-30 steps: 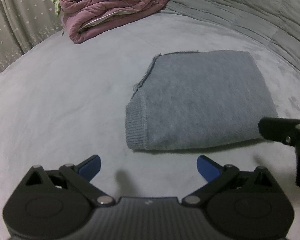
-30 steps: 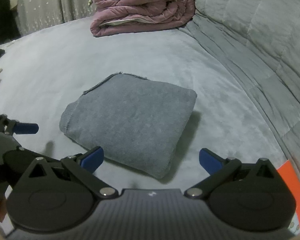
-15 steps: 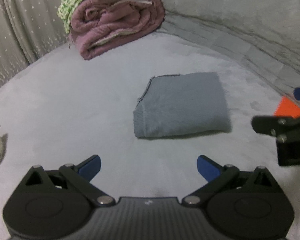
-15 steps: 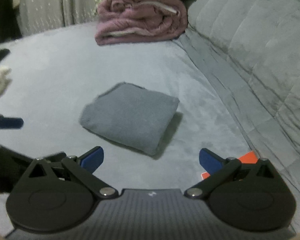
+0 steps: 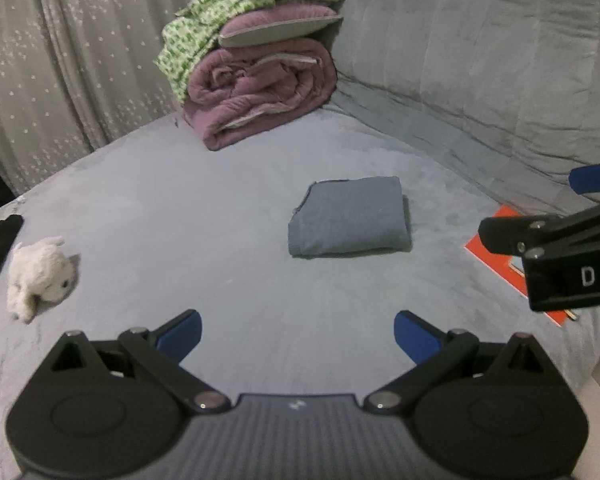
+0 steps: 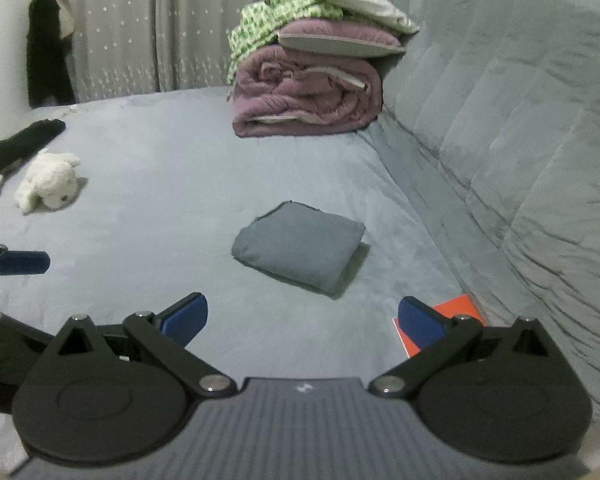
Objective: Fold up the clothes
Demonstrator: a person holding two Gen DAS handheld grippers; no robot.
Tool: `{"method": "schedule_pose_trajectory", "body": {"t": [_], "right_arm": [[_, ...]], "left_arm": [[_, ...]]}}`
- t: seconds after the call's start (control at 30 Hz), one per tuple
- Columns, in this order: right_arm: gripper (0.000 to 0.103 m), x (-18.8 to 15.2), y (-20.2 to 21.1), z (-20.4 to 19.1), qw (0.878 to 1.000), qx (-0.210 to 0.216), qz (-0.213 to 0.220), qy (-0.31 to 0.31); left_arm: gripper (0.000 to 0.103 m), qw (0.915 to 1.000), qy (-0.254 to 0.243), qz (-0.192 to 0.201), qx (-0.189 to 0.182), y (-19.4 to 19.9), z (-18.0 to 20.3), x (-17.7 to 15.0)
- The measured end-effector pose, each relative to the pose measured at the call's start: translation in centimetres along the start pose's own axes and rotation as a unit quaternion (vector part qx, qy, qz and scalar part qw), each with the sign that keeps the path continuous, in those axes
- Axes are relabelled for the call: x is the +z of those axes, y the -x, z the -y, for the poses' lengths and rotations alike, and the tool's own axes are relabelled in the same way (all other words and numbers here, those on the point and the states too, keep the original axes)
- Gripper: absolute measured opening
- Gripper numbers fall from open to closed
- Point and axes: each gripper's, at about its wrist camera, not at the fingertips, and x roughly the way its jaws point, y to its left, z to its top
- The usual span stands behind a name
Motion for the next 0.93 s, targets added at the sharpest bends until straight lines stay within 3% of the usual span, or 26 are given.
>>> {"method": "schedule_pose_trajectory", "body": {"t": [0.23,0.43,0.73,0.93], "right_arm": [[0.103,-1.5,5.6,-1.8,1.0,0.009,0.026,0.01],[0.103,-2.5,7.8,-3.1,0.999,0.009,0.037,0.024],[0.103,-3.0,7.4,-5.2,0.999,0.025,0.036,0.029],[0.103,-3.8,4.0,-7.8,0.998,0.056,0.017,0.032]], "left_arm": [[0.102,0.9997,0.001,0.024,0.005,6.5,-0.3,-2.7],[0.102,0.9995,0.003,0.031,0.003,9.0,-0.7,-4.1],[0.102,0.9992,0.021,0.034,0.01,9.5,-1.8,-5.7],[0.102,0.9978,0.056,0.024,0.026,7.2,-4.3,-7.5]]}}
